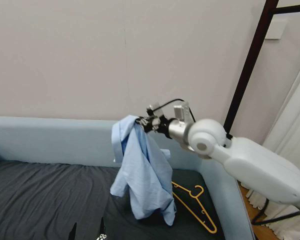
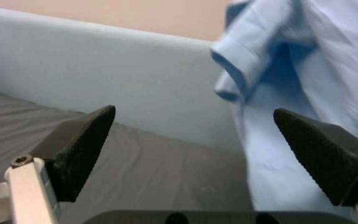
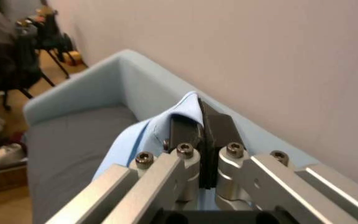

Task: Pick up the clothes from the sofa and hang them on the clothes hanger.

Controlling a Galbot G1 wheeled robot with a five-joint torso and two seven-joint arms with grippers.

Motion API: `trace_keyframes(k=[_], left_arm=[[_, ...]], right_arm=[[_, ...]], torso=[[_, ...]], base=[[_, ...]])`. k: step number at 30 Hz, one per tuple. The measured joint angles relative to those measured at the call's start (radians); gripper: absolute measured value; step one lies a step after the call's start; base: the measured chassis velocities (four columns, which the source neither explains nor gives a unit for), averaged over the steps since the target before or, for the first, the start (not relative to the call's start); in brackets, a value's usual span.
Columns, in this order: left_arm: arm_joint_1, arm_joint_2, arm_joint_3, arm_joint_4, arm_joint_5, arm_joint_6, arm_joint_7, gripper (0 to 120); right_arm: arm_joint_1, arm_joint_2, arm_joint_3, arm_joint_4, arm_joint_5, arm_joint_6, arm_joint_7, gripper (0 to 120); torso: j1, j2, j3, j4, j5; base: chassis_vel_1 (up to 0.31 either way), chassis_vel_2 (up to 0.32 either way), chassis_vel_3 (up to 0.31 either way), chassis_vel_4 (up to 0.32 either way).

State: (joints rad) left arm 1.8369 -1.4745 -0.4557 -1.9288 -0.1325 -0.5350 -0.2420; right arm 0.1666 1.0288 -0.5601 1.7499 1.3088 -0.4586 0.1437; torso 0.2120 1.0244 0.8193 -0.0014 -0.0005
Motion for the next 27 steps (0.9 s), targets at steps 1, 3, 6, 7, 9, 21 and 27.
trace_keyframes(k=[1, 3, 6, 7, 9, 21, 27], left_arm=[[0.001, -0.001, -0.003, 0.0, -0.001, -0.001, -0.001, 100], [0.003, -0.001, -0.009, -0.001, -0.005, -0.004, -0.003, 100], [0.004, -0.002, -0.011, -0.002, -0.008, -0.004, -0.005, 100], [0.004, -0.002, -0.011, -0.002, -0.008, -0.004, -0.005, 100], [0.005, -0.007, -0.011, 0.003, -0.008, -0.004, -0.006, 100], [0.002, -0.025, 0.024, 0.034, 0.014, 0.011, -0.002, 100], [0.007, -0.011, 0.029, 0.032, 0.022, 0.028, 0.0, 100]], right_arm=[[0.017, 0.024, -0.006, -0.02, 0.006, 0.008, -0.009, 0], [0.049, 0.082, -0.016, -0.058, 0.02, 0.028, -0.028, 0], [0.054, 0.104, -0.016, -0.064, 0.03, 0.038, -0.037, 0], [0.054, 0.106, -0.016, -0.064, 0.032, 0.039, -0.038, 0], [0.041, 0.096, -0.001, -0.037, 0.049, 0.056, -0.065, 0], [-0.387, -0.237, 0.037, 0.011, -0.188, 0.231, -0.326, 0], [-0.733, -0.311, 0.169, -0.188, -0.474, 0.419, -0.575, 0]], torso=[[0.0, 0.0, 0.0, 0.0002, -0.0001], [0.0, 0.0, 0.0, 0.0002, 0.0], [0.0, 0.0, 0.0, 0.0002, 0.0], [0.0, 0.0, 0.0, 0.0001, 0.0], [0.0, 0.0, 0.0, 0.0001, 0.0002], [0.0, 0.0, 0.0, -0.0007, 0.0011], [0.0, 0.0, 0.0, -0.0005, 0.0008]], base=[[0.0, 0.0, 0.0, 0.0], [0.0, 0.0, 0.0, 0.0], [0.0, 0.0, 0.0, 0.0], [0.0, 0.0, 0.0, 0.0], [0.0, 0.0, 0.0, 0.0], [0.0, 0.0, 0.0, 0.0], [0.0, 0.0, 0.0, 0.0]])
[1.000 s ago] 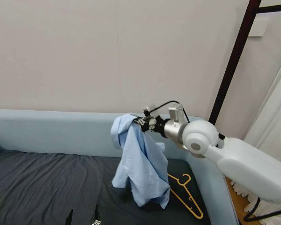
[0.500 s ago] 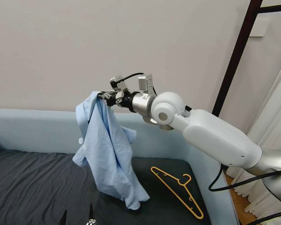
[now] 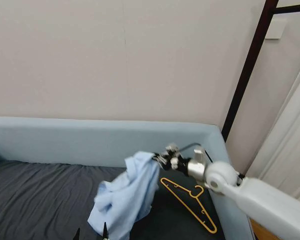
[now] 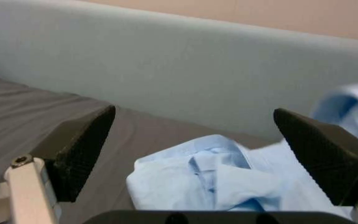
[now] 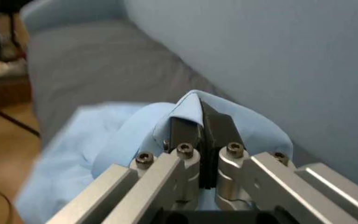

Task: Pick up the clothes from the sofa and hang them on the clothes hanger.

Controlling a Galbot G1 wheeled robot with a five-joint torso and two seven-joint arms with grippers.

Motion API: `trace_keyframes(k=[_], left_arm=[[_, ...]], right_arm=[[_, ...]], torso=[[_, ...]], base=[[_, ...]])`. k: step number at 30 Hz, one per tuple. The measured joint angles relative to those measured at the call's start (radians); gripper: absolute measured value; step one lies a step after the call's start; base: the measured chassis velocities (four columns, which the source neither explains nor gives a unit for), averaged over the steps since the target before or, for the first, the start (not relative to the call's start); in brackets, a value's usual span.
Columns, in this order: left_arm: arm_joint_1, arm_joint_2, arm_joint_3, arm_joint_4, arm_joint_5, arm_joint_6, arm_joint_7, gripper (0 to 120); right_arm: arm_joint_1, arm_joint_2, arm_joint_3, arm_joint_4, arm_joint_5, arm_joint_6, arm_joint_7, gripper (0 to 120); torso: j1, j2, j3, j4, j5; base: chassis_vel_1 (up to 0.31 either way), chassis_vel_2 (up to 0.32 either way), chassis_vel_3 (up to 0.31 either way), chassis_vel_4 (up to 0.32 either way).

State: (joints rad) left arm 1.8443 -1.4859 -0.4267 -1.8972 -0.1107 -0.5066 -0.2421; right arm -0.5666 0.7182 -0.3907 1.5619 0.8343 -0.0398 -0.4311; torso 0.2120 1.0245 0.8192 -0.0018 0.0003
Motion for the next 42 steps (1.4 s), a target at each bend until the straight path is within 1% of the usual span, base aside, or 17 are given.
trace_keyframes(k=[2, 4, 6, 12, 15, 16, 19, 20, 23, 24, 28, 31, 35, 36, 38, 39, 42], left_arm=[[0.0, 0.002, 0.0, 0.001, -0.001, 0.001, 0.0, 100], [-0.001, 0.007, 0.0, 0.003, -0.005, 0.003, -0.002, 100], [-0.002, 0.01, 0.002, 0.007, -0.006, 0.003, -0.003, 100], [-0.01, 0.017, 0.015, 0.016, -0.007, 0.003, -0.003, 100], [-0.013, 0.032, 0.018, 0.019, -0.013, 0.003, -0.004, 100], [-0.013, 0.032, 0.018, 0.019, -0.013, 0.003, -0.004, 100], [-0.022, 0.048, 0.019, 0.025, -0.025, 0.006, -0.007, 100], [-0.022, 0.048, 0.019, 0.025, -0.025, 0.006, -0.007, 100], [-0.03, 0.054, 0.023, 0.025, -0.031, 0.009, -0.008, 100], [-0.03, 0.054, 0.023, 0.025, -0.031, 0.009, -0.008, 100], [-0.034, 0.051, 0.025, 0.025, -0.031, 0.01, -0.01, 100], [-0.033, 0.049, 0.025, 0.024, -0.031, 0.01, -0.011, 100], [-0.028, 0.05, 0.023, 0.021, -0.031, 0.008, -0.012, 100], [-0.028, 0.05, 0.023, 0.021, -0.031, 0.008, -0.012, 100], [-0.019, 0.055, 0.017, 0.014, -0.031, 0.006, -0.012, 100], [-0.019, 0.055, 0.017, 0.014, -0.031, 0.006, -0.012, 100], [0.013, 0.078, -0.004, 0.003, -0.034, -0.014, -0.01, 100]], right_arm=[[-0.018, -0.002, 0.012, -0.02, -0.03, 0.013, -0.015, 0], [-0.069, -0.006, 0.061, -0.107, -0.144, 0.077, -0.075, 0], [-0.082, -0.009, 0.081, -0.154, -0.192, 0.11, -0.109, 0], [-0.101, -0.006, 0.126, -0.274, -0.288, 0.189, -0.164, 0], [-0.139, -0.007, 0.16, -0.278, -0.324, 0.202, -0.156, 11], [-0.139, -0.007, 0.16, -0.278, -0.324, 0.202, -0.156, 11], [-0.195, -0.031, 0.204, -0.237, -0.355, 0.202, -0.132, 26], [-0.195, -0.031, 0.204, -0.237, -0.355, 0.202, -0.132, 26], [-0.247, -0.065, 0.252, -0.17, -0.388, 0.176, -0.065, 39], [-0.247, -0.065, 0.252, -0.17, -0.388, 0.176, -0.065, 39], [-0.291, -0.113, 0.325, -0.121, -0.401, 0.156, -0.014, 59], [-0.326, -0.132, 0.368, -0.087, -0.382, 0.137, 0.015, 68], [-0.395, -0.157, 0.429, 0.014, -0.286, 0.077, 0.099, 84], [-0.395, -0.157, 0.429, 0.014, -0.286, 0.077, 0.099, 84], [-0.417, -0.156, 0.438, 0.092, -0.205, 0.013, 0.165, 94], [-0.417, -0.156, 0.438, 0.092, -0.205, 0.013, 0.165, 94], [-0.42, -0.09, 0.403, 0.199, -0.036, -0.116, 0.316, 100]], torso=[[0.0, 0.0, 0.0, 0.0002, -0.0002], [0.0, 0.0, 0.0, 0.0003, 0.0], [0.0, 0.0, 0.0, 0.0004, -0.0001], [0.0, 0.0, 0.0, 0.0005, -0.0003], [0.0, 0.0, 0.0, 0.0005, -0.0002], [0.0, 0.0, 0.0, 0.0005, -0.0002], [0.0, 0.0, 0.0, 0.0003, -0.0004], [0.0, 0.0, 0.0, 0.0003, -0.0004], [0.0, 0.0, 0.0, 0.0002, -0.0003], [0.0, 0.0, 0.0, 0.0002, -0.0003], [0.0, 0.0, 0.0, 0.0004, -0.0004], [0.0, 0.0, 0.0, 0.0002, -0.0004], [0.0, 0.0, 0.0, 0.0001, -0.0004], [0.0, 0.0, 0.0, 0.0001, -0.0004], [0.0, 0.0, 0.0, 0.0002, -0.0007], [0.0, 0.0, 0.0, 0.0002, -0.0007], [0.0, 0.0, 0.0, 0.0006, -0.0006]], base=[[0.0, 0.0, 0.0, 0.0], [0.0, 0.0, 0.0, 0.0], [0.0, 0.0, 0.0, 0.0], [0.0, 0.0, 0.0, 0.0], [0.0, 0.0, 0.0, 0.0], [0.0, 0.0, 0.0, 0.0], [0.0, 0.0, 0.0, 0.0], [0.0, 0.0, 0.0, 0.0], [0.0, 0.0, 0.0, 0.0], [0.0, 0.0, 0.0, 0.0], [0.0, 0.0, 0.0, 0.0], [0.0, 0.0, 0.0, 0.0], [0.0, 0.0, 0.0, 0.0], [0.0, 0.0, 0.0, 0.0], [0.0, 0.0, 0.0, 0.0], [0.0, 0.0, 0.0, 0.0], [0.0, 0.0, 0.0, 0.0]])
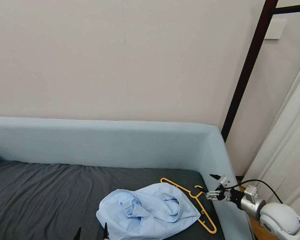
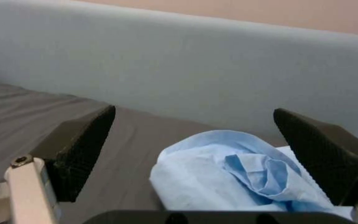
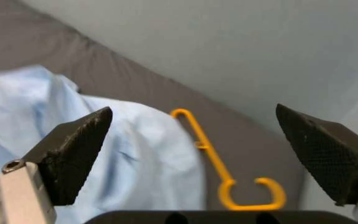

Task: Pick up the clothes from the sofa and hang them on the clothes hanger.

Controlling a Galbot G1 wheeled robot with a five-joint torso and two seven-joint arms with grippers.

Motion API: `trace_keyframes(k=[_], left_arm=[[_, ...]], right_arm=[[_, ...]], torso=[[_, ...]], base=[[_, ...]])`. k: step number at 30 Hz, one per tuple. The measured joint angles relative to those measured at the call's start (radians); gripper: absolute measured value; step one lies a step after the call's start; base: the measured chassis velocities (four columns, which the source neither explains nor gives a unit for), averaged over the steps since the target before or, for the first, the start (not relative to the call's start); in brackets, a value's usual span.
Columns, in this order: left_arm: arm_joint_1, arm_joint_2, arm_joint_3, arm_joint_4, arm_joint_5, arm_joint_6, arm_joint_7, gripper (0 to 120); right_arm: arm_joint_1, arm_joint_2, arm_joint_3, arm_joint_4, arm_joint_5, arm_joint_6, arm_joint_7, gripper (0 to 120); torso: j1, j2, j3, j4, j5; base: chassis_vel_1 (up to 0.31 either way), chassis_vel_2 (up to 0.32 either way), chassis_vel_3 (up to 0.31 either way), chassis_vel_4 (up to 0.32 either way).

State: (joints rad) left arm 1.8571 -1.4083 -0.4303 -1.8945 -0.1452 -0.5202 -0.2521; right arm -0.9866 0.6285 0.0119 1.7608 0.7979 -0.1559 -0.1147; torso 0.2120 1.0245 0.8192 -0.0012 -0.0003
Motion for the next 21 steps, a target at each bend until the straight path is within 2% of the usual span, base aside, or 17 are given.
trace_keyframes(k=[4, 6, 8, 9, 12, 15, 17, 18, 21], left_arm=[[0.026, 0.013, -0.018, -0.002, -0.001, -0.015, 0.001, 100], [0.036, 0.013, -0.029, 0.009, -0.003, -0.024, -0.001, 100], [0.037, 0.012, -0.03, 0.011, -0.003, -0.024, -0.001, 100], [0.04, 0.006, -0.03, 0.013, -0.001, -0.024, -0.001, 100], [0.044, -0.004, -0.024, 0.012, 0.007, -0.024, -0.001, 100], [0.044, -0.006, -0.023, 0.012, 0.009, -0.023, -0.001, 100], [0.044, -0.006, -0.023, 0.012, 0.009, -0.022, -0.001, 100], [0.044, -0.006, -0.023, 0.012, 0.009, -0.022, -0.001, 100], [0.044, -0.01, -0.022, 0.012, 0.012, -0.021, -0.001, 100]], right_arm=[[0.011, 0.077, -0.042, 0.019, 0.113, -0.067, 0.119, 100], [0.033, 0.176, -0.089, 0.01, 0.21, -0.144, 0.27, 100], [0.037, 0.192, -0.095, 0.008, 0.227, -0.159, 0.294, 100], [0.049, 0.243, -0.106, -0.003, 0.279, -0.202, 0.369, 100], [0.068, 0.335, -0.131, -0.038, 0.329, -0.271, 0.457, 100], [0.077, 0.38, -0.168, -0.064, 0.297, -0.298, 0.481, 100], [0.08, 0.402, -0.212, -0.097, 0.182, -0.281, 0.451, 100], [0.08, 0.402, -0.212, -0.097, 0.182, -0.281, 0.451, 100], [0.09, 0.429, -0.264, -0.143, 0.042, -0.25, 0.407, 100]], torso=[[0.0, 0.0, 0.0, 0.0, 0.0], [0.0, 0.0, 0.0, -0.0003, 0.0], [0.0, 0.0, 0.0, -0.0003, 0.0], [0.0, 0.0, 0.0, -0.0001, -0.0001], [0.0, 0.0, 0.0, 0.0, -0.0002], [0.0, 0.0, 0.0, -0.0003, -0.0002], [0.0, 0.0, 0.0, -0.0004, -0.0001], [0.0, 0.0, 0.0, -0.0004, -0.0001], [0.0, 0.0, 0.0, -0.0005, 0.0]], base=[[0.0, 0.0, 0.0, 0.0], [0.0, 0.0, 0.0, 0.0], [0.0, 0.0, 0.0, 0.0], [0.0, 0.0, 0.0, 0.0], [0.0, 0.0, 0.0, 0.0], [0.0, 0.0, 0.0, 0.0], [0.0, 0.0, 0.0, 0.0], [0.0, 0.0, 0.0, 0.0], [0.0, 0.0, 0.0, 0.0]])
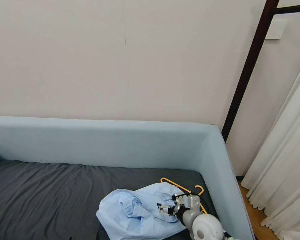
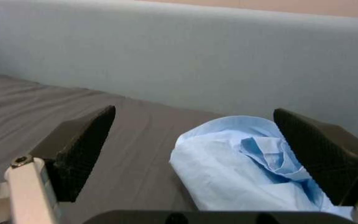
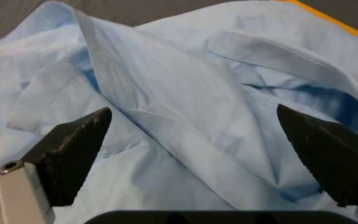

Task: Pick up the clothes from the sofa and hang them on the clothes hanger.

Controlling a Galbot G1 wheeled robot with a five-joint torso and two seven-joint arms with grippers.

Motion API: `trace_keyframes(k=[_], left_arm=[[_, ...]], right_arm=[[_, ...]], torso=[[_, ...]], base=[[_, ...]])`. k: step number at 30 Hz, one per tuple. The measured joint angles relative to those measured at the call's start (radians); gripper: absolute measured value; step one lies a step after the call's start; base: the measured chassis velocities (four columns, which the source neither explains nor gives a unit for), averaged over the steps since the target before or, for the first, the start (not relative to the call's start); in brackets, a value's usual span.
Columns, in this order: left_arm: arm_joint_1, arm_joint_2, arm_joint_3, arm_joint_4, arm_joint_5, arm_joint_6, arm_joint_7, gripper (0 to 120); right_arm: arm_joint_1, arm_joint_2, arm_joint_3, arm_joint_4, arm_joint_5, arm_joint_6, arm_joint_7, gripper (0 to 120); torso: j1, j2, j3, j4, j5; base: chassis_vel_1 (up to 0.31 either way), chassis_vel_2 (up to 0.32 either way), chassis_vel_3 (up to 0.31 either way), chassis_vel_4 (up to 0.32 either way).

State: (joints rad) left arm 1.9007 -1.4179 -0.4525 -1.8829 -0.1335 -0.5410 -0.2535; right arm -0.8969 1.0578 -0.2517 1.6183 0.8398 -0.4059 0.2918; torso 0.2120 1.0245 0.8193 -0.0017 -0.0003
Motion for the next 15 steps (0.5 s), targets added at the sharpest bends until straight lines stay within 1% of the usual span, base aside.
trace_keyframes(k=[2, 3, 7, 8, 10, 15], left_arm=[[0.001, -0.003, 0.001, -0.001, 0.001, 0.0, 0.0, 100], [0.001, -0.003, 0.001, -0.001, 0.001, 0.0, 0.0, 100], [0.006, -0.005, 0.002, -0.001, 0.002, 0.0, 0.0, 100], [0.006, -0.005, 0.002, -0.001, 0.002, 0.0, 0.0, 100], [0.009, -0.001, -0.001, -0.002, 0.001, -0.002, 0.0, 100], [0.003, 0.002, -0.003, -0.001, -0.003, -0.003, -0.001, 100]], right_arm=[[0.019, 0.031, -0.04, -0.059, -0.093, 0.035, -0.02, 100], [0.019, 0.031, -0.04, -0.059, -0.093, 0.035, -0.02, 100], [0.057, 0.081, -0.06, -0.147, -0.159, 0.077, -0.028, 100], [0.057, 0.081, -0.06, -0.147, -0.159, 0.077, -0.028, 100], [0.087, 0.104, -0.068, -0.2, -0.18, 0.084, -0.03, 100], [0.09, 0.112, -0.107, -0.218, -0.239, 0.097, -0.056, 100]], torso=[[0.0, 0.0, 0.0, 0.0, 0.0001], [0.0, 0.0, 0.0, 0.0, 0.0001], [0.0, 0.0, 0.0, 0.0002, 0.0002], [0.0, 0.0, 0.0, 0.0002, 0.0002], [0.0, 0.0, 0.0, 0.0003, 0.0001], [0.0, 0.0, 0.0, 0.0001, 0.0001]], base=[[0.0, 0.0, 0.0, 0.0], [0.0, 0.0, 0.0, 0.0], [0.0, 0.0, 0.0, 0.0], [0.0, 0.0, 0.0, 0.0], [0.0, 0.0, 0.0, 0.0], [0.0, 0.0, 0.0, 0.0]])
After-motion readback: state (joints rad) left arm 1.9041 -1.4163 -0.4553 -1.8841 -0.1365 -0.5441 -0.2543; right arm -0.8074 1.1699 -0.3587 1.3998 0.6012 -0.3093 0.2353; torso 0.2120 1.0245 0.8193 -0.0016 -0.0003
